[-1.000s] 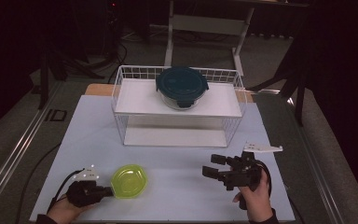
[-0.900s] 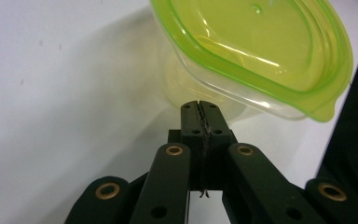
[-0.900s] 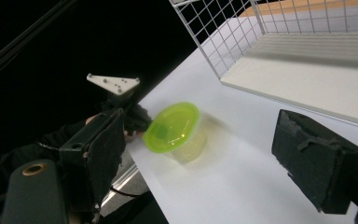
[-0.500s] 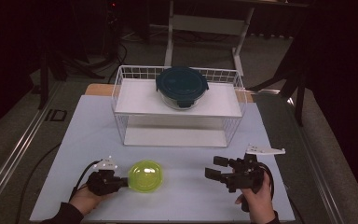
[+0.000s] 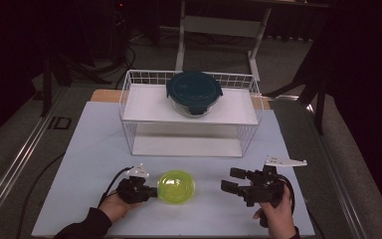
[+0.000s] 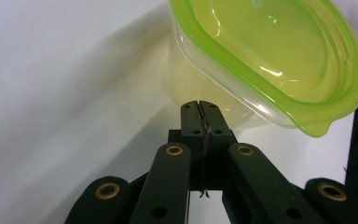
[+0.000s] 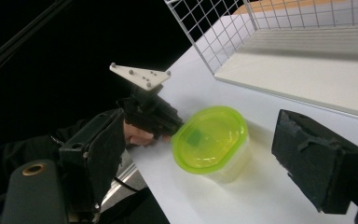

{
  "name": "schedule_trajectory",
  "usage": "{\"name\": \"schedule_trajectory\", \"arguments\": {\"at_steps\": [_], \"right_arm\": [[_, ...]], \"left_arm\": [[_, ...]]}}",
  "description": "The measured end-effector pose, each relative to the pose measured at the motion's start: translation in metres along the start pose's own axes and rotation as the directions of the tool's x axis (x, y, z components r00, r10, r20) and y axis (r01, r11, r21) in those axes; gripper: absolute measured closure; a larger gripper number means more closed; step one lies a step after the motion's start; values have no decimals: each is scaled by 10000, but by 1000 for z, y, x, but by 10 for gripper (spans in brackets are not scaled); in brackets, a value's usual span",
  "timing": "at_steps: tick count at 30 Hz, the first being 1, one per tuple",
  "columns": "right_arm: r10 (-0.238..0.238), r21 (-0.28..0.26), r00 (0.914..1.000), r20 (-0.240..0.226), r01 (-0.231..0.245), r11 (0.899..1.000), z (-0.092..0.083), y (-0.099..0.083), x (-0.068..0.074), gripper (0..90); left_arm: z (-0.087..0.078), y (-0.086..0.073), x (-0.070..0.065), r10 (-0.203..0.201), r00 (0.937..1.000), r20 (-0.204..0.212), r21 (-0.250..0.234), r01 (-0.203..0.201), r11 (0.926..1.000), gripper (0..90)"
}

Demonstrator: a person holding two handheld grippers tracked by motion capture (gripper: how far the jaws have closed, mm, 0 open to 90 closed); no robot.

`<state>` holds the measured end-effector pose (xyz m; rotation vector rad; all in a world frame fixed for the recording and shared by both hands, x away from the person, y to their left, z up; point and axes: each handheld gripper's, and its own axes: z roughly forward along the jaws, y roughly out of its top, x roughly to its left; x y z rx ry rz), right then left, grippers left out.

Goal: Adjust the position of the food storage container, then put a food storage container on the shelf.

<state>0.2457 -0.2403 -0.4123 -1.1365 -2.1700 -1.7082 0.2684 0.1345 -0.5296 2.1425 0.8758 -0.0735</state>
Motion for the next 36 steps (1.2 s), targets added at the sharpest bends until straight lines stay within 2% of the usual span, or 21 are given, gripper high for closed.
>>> {"name": "schedule_trajectory", "arguments": {"at_steps": [10, 14, 16, 20, 21, 22, 24, 26, 27, 29, 32, 33, 34, 36], "right_arm": [[59, 9, 10000, 38, -59, 10000, -2, -2, -2, 166], [28, 13, 10000, 54, -28, 10000, -3, -2, -3, 167], [44, 9, 10000, 79, -44, 10000, -3, -2, -3, 166], [-40, 10, 9998, 173, 40, 10000, -3, -3, -3, 166], [-40, 10, 9998, 173, 40, 10000, -3, -3, -3, 166], [-65, 49, 9997, 231, 64, 10000, -2, -4, -3, 166], [-82, 49, 9997, 231, 80, 10000, -1, -5, -4, 166], [-127, 77, 9996, 267, 125, 9999, 0, -5, -3, 166], [-127, 77, 9996, 267, 125, 9999, 0, -5, -3, 166], [-320, 132, 9987, 385, 315, 9994, 2, -5, -2, 166], [-468, 47, 9979, 444, 467, 9989, 3, -6, -1, 164], [-468, 47, 9979, 444, 467, 9989, 3, -6, -1, 164], [-748, 71, 9956, 561, 746, 9972, 4, -7, 1, 163], [-945, 78, 9931, 694, 942, 9955, 5, -7, 1, 157]], "left_arm": [[19, 13, -7, 89, 9996, 268, 10, -90, 10000, 892], [19, 12, -7, 100, 9997, 240, -19, -99, 9999, 892], [16, 12, -6, 67, 9998, 213, -20, -66, 10000, 892], [2, 11, -3, -349, 9992, 200, -318, 355, 9989, 891], [2, 11, -3, -349, 9992, 200, -318, 355, 9989, 892], [-9, 10, -2, -392, 9991, 176, -513, 401, 9979, 891], [-20, 9, 0, -439, 9990, 127, -731, 447, 9963, 888], [-33, 8, 0, -497, 9987, 114, -1053, 506, 9932, 846], [-33, 8, 0, -497, 9987, 114, -1053, 506, 9932, 828], [-50, 9, -1, -495, 9987, 83, -1336, 501, 9898, 774], [-65, 11, -8, -395, 9992, 72, -1742, 401, 9839, 669], [-65, 11, -8, -395, 9992, 72, -1742, 401, 9839, 608], [-72, 15, -14, -321, 9995, 24, -1955, 320, 9802, 540], [-78, 19, -18, -267, 9996, 98, -2123, 281, 9768, 470]]}}
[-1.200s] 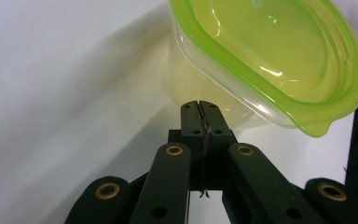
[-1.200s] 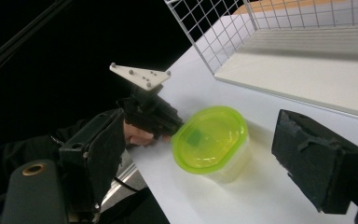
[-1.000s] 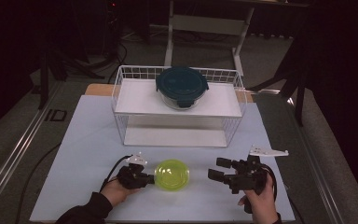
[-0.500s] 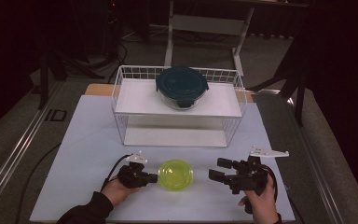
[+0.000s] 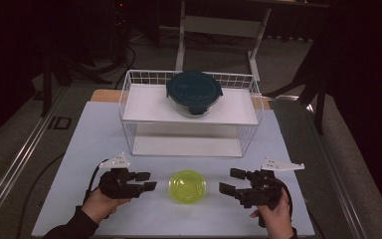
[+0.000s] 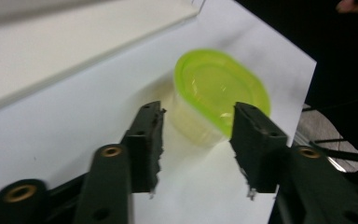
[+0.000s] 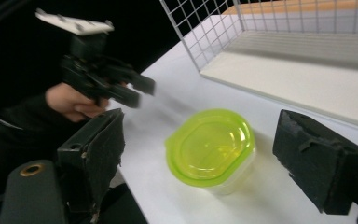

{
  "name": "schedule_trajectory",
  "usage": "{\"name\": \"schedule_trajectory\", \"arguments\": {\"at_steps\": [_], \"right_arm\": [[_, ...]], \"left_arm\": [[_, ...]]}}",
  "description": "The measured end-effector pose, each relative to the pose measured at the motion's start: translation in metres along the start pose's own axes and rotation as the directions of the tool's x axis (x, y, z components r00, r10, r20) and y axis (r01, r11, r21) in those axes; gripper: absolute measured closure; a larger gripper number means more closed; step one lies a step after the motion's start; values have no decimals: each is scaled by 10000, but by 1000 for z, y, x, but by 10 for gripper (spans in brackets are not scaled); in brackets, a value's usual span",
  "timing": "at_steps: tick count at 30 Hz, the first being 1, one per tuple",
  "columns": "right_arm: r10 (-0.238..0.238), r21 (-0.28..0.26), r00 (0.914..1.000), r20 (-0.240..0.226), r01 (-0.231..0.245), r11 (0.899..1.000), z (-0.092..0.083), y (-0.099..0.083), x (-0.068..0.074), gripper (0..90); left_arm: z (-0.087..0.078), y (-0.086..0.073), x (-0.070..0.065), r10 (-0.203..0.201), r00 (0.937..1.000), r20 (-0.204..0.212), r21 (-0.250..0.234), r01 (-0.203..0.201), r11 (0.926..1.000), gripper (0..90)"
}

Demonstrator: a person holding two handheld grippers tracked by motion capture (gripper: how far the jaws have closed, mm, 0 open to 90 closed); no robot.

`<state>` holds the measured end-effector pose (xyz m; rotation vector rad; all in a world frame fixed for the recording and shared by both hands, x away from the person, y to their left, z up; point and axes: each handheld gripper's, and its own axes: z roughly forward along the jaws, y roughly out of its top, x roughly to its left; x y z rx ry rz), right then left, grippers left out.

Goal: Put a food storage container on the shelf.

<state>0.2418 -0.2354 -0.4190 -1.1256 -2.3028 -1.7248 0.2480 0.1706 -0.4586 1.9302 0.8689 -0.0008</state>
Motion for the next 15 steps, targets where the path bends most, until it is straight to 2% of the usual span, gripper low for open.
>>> {"name": "schedule_trajectory", "arguments": {"at_steps": [3, 4, 6, 7, 10, 11, 12, 15], "right_arm": [[-175, -20, 9998, 58, 175, 9998, 1, -1, 1, 150], [-449, -51, 9986, 262, 451, 9990, 2, -2, 2, 150], [-492, -56, 9985, 257, 493, 9988, 3, -3, 2, 150], [-622, -55, 9972, 403, 625, 9980, 5, -5, 2, 150], [-761, 23, 9961, 437, 761, 9971, 8, -7, 2, 150], [-761, 23, 9961, 437, 761, 9971, 8, -7, 2, 149], [-883, 208, 9934, 729, 870, 9960, 12, -9, 2, 149], [-785, 383, 9934, 838, 755, 9964, 17, -11, -1, 142]], "left_arm": [[-3, 5, -3, -51, 10000, 57, -126, 52, 9999, 343], [-5, 8, -5, -24, 9994, 340, -191, 31, 9998, 286], [-5, 10, -7, 36, 9995, 298, -187, -31, 9998, 173], [-4, 12, -8, 51, 9995, 312, -173, -45, 9998, 149], [-4, 15, -11, 114, 9997, 235, -122, -112, 9999, 134], [-1, 20, -14, 106, 9995, 288, 44, -108, 9999, 134], [1, 22, -15, 62, 9995, 297, 75, -64, 10000, 47], [6, 28, -18, -31, 9998, 207, 157, 28, 9999, 11]]}}
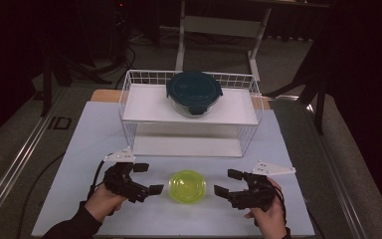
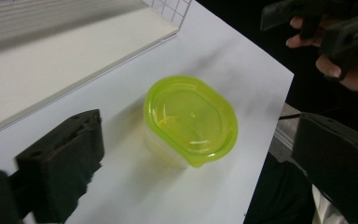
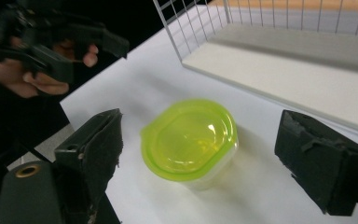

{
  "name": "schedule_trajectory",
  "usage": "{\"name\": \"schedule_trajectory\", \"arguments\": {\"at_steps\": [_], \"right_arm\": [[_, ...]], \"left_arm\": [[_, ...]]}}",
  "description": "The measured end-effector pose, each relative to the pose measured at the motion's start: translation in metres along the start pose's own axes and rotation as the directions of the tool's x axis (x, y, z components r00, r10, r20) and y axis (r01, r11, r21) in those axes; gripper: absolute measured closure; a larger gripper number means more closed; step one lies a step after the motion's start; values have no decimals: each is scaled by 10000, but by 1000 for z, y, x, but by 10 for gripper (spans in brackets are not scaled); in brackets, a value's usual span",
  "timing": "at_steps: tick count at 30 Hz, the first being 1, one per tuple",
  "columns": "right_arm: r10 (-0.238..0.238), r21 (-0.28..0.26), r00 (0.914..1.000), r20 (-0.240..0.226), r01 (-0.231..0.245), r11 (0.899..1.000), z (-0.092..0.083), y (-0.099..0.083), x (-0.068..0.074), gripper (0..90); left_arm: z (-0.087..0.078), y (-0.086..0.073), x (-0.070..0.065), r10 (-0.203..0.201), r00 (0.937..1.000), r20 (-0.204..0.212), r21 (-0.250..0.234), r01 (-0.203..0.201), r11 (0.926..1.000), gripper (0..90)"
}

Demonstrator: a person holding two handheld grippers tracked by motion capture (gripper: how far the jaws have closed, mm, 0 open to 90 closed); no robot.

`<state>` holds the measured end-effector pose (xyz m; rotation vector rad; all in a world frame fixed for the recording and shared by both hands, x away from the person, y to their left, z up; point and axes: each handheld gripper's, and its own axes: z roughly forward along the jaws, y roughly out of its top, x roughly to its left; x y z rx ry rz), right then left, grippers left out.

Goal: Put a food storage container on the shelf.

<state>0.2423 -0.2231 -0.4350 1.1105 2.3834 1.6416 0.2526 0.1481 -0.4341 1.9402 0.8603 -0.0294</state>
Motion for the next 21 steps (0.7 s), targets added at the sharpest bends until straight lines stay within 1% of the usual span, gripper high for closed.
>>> {"name": "schedule_trajectory", "arguments": {"at_steps": [2, 3, 4, 5, 6, 7, 8, 9, 10, 11, 12, 13, 14, 15, 16, 17, 18, 19, 20, 21], "right_arm": [[15, 71, 10000, 67, -15, 10000, 3, -1, -1, 140], [20, 234, 10000, -46, -19, 9997, 4, -1, -1, 135], [105, 333, 9999, -82, -102, 9994, 6, -2, -1, 135], [222, 389, 9997, -42, -220, 9990, 8, -2, -1, 136], [268, 481, 9996, -14, -267, 9985, 10, -2, -1, 135], [289, 532, 9996, -3, -288, 9982, 12, -2, -1, 136], [405, 598, 9992, 33, -406, 9974, 14, -2, -2, 137], [566, 651, 9984, 81, -570, 9962, 16, -3, -2, 142], [639, 711, 9979, 37, -641, 9954, 18, -3, -3, 148], [767, 829, 9970, 55, -769, 9936, 20, -4, -4, 153], [937, 901, 9956, 68, -940, 9915, 23, -4, -5, 171], [1154, 940, 9933, -4, -1149, 9889, 25, -5, -7, 184], [1336, 996, 9910, 42, -1333, 9861, 27, -5, -9, 195], [1529, 1083, 9882, 65, -1527, 9823, 30, -6, -11, 220], [1723, 1190, 9850, 40, -1716, 9780, 32, -6, -13, 248], [1987, 1256, 9800, 34, -1976, 9722, 35, -7, -16, 276], [2245, 1341, 9744, 60, -2233, 9655, 37, -8, -18, 316], [2513, 1481, 9679, 54, -2493, 9570, 40, -9, -20, 333], [2719, 1562, 9623, 84, -2698, 9502, 42, -10, -22, 347], [2837, 1671, 9588, 165, -2824, 9446, 45, -11, -23, 380]], "left_arm": [[4, 3, 0, -124, 9999, -52, 55, 124, 9999, 9], [6, 3, 0, -206, 9998, -65, 101, 207, 9997, 9], [9, 3, 0, -285, 9994, -174, 113, 287, 9995, 15], [12, 3, 1, -367, 9989, -290, 179, 372, 9991, 43], [15, 3, 2, -557, 9980, -313, 286, 566, 9980, 54], [18, 2, 5, -802, 9965, -230, 309, 809, 9962, 54], [20, 1, 6, -1011, 9947, -183, 305, 1016, 9944, 54], [23, 0, 8, -1150, 9930, -274, 330, 1159, 9927, 58], [25, -1, 9, -1278, 9912, -355, 400, 1292, 9908, 81], [28, -2, 11, -1538, 9870, -470, 417, 1557, 9869, 111], [30, -3, 13, -1858, 9813, -496, 459, 1880, 9811, 130], [33, -5, 16, -2205, 9746, -393, 518, 2224, 9736, 143], [35, -6, 18, -2529, 9671, -281, 567, 2541, 9655, 145], [38, -8, 20, -2806, 9597, -137, 611, 2809, 9578, 170], [41, -9, 21, -2964, 9549, -154, 738, 2968, 9521, 209], [45, -10, 23, -3085, 9511, -144, 837, 3086, 9475, 226], [48, -11, 24, -3227, 9464, -147, 901, 3226, 9422, 264], [51, -13, 25, -3388, 9407, -171, 965, 3388, 9359, 291], [54, -14, 26, -3556, 9346, -101, 1034, 3547, 9292, 320], [56, -15, 26, -3639, 9314, -101, 1078, 3629, 9256, 343]]}}
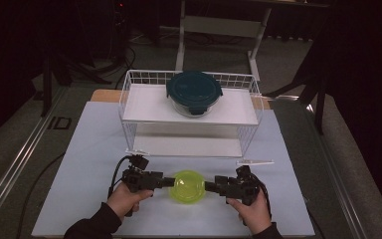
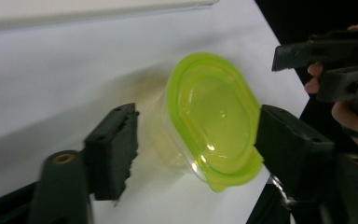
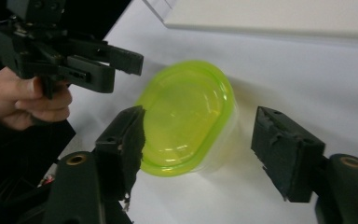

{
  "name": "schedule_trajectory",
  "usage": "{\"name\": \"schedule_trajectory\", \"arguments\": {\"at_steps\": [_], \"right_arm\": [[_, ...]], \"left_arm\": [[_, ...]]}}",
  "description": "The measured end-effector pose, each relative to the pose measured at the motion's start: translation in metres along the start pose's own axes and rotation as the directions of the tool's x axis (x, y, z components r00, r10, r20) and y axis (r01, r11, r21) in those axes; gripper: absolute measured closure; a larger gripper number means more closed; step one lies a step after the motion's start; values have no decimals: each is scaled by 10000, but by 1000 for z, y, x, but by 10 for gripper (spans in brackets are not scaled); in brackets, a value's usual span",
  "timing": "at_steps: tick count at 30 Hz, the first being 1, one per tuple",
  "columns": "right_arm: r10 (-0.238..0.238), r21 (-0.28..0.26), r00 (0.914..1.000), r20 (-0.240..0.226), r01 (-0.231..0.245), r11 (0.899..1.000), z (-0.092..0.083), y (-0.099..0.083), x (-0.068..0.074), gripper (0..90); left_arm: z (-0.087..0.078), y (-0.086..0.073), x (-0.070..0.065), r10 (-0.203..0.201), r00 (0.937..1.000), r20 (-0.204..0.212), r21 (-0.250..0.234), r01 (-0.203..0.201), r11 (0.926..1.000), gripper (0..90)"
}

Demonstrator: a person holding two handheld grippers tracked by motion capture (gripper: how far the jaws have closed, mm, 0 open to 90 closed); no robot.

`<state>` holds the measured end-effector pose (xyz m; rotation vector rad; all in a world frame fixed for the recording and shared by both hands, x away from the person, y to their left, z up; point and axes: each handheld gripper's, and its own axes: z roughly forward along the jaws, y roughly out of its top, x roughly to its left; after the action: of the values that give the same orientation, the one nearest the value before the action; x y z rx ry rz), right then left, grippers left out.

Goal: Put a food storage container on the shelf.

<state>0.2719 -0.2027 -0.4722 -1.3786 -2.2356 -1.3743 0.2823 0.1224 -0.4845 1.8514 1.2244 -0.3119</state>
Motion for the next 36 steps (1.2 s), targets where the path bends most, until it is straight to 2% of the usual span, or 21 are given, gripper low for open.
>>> {"name": "schedule_trajectory", "arguments": {"at_steps": [3, 4, 5, 6, 7, 9, 13, 15, 16, 22, 24, 28, 29, 34, 36], "right_arm": [[513, 348, 9987, 82, -515, 9981, 7, -2, -5, 440], [513, 348, 9987, 82, -515, 9981, 7, -2, -5, 440], [921, 517, 9957, 95, -925, 9944, 12, -3, -8, 496], [921, 517, 9957, 95, -925, 9944, 12, -3, -8, 496], [1203, 622, 9925, 208, -1214, 9907, 16, -3, -10, 516], [1267, 699, 9917, 237, -1281, 9893, 17, -3, -10, 519], [1661, 999, 9852, 421, -1695, 9804, 27, -5, -13, 564], [1705, 1054, 9843, 455, -1744, 9790, 28, -5, -14, 577], [1919, 1025, 9809, 301, -1940, 9756, 31, -6, -16, 627], [2096, 1127, 9776, 198, -2105, 9711, 32, -5, -12, 734], [2138, 1152, 9768, 151, -2141, 9700, 32, -6, -11, 741], [2213, 1203, 9752, 72, -2206, 9679, 31, -6, -10, 750], [2256, 1117, 9742, 7, -2243, 9681, 31, -8, -10, 765], [2073, 948, 9782, 136, -2076, 9736, 30, -8, -6, 785], [1937, 968, 9809, 186, -1945, 9761, 29, -8, -4, 800]], "left_arm": [[4, -1, 3, -322, 9994, 80, 133, 321, 9994, 418], [4, -1, 3, -322, 9994, 80, 133, 321, 9994, 449], [5, -2, 4, -417, 9990, 141, 274, 413, 9988, 485], [6, -3, 4, -499, 9986, 200, 318, 492, 9983, 485], [8, -5, 6, -558, 9982, 229, 453, 547, 9975, 532], [8, -5, 7, -620, 9979, 209, 480, 610, 9970, 559], [10, -6, 10, -893, 9950, 438, 589, 866, 9945, 626], [10, -7, 11, -889, 9951, 432, 601, 862, 9945, 681], [10, -8, 12, -969, 9931, 663, 626, 928, 9937, 688], [11, -10, 13, -1284, 9881, 842, 554, 1240, 9907, 732], [11, -11, 12, -1318, 9875, 868, 520, 1276, 9905, 744], [11, -12, 11, -1282, 9880, 861, 540, 1238, 9908, 752], [10, -13, 9, -1172, 9896, 828, 627, 1122, 9917, 756], [9, -15, 5, -1291, 9878, 866, 716, 1230, 9898, 785], [3, -13, -3, -1017, 9927, 652, 492, 986, 9939, 817]]}}
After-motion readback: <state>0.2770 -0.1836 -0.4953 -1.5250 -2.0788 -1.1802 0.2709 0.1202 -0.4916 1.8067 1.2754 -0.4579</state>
